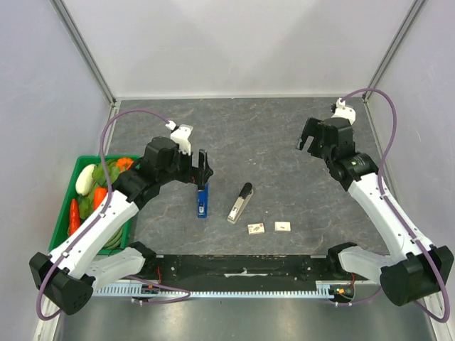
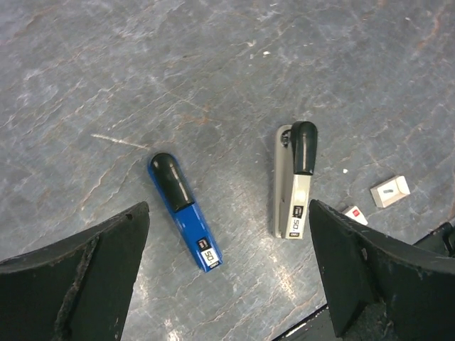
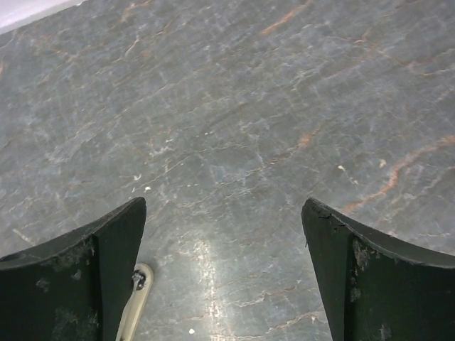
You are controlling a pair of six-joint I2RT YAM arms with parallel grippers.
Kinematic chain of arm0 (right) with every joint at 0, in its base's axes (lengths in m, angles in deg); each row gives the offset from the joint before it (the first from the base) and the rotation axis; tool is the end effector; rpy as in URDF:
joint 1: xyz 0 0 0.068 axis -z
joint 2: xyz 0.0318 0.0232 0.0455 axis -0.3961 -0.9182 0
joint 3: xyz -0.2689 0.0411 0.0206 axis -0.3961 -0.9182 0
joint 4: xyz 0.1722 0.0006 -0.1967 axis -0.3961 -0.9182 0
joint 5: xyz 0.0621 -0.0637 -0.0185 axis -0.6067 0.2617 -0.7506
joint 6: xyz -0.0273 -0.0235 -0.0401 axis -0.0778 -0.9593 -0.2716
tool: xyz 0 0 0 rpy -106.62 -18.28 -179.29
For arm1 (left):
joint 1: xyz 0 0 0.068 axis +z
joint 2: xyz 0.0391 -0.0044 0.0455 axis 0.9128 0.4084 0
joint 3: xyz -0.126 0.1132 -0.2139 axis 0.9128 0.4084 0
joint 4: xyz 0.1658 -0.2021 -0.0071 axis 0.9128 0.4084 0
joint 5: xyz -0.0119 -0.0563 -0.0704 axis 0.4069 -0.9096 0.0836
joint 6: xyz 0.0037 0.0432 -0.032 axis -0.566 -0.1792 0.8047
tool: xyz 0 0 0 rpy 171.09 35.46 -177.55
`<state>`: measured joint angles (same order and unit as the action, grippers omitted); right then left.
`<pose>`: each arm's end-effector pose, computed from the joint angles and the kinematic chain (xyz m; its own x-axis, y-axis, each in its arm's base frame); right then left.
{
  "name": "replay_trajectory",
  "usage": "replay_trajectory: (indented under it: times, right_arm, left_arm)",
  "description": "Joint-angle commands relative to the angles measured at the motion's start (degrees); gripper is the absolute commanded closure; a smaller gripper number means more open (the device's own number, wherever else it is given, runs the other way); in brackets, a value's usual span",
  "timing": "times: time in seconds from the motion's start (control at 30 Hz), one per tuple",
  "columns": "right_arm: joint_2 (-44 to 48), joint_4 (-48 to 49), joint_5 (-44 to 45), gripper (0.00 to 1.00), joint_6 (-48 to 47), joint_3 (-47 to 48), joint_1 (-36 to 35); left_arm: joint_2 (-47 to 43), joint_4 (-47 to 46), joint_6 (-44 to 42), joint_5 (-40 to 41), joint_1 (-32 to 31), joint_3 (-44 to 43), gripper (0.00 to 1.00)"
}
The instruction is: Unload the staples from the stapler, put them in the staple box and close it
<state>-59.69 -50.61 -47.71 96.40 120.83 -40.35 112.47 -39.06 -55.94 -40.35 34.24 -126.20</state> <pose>0.2384 0.0615 0.3392 -0.4507 0.3000 -0.8408 0.1940 0.9522 0.2358 0.1865 -0.1179 0.3325 -0.5797 0.0800 -0.8109 0.4517 0.8598 -0.2380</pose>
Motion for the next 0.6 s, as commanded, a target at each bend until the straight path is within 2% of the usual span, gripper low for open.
replay_trajectory:
  times: [0.0, 0.13, 0.33, 0.57]
  right_arm:
    - [-1.32, -1.61, -5.19, 0.02, -1.25, 2.90, -0.12]
    - [-0.62, -2.39, -2.11, 0.02, -2.40, 1.85, -0.12]
    - [0.70, -2.57, -7.29, 0.02, -1.79, 0.80, -0.12]
    - [2.02, -1.78, -10.54, 0.02, -0.56, -2.63, -0.12]
  left_arm:
    - [0.78, 2.98, 4.66, 8.41, -0.24, -0.24, 0.01]
    - [3.67, 5.18, 9.50, 13.16, -0.25, 0.19, 0.03]
    - [10.35, 5.89, 14.78, 18.35, -0.33, 1.07, 0.05]
    - [18.00, 4.04, 18.82, 20.99, -2.17, 2.13, 0.13]
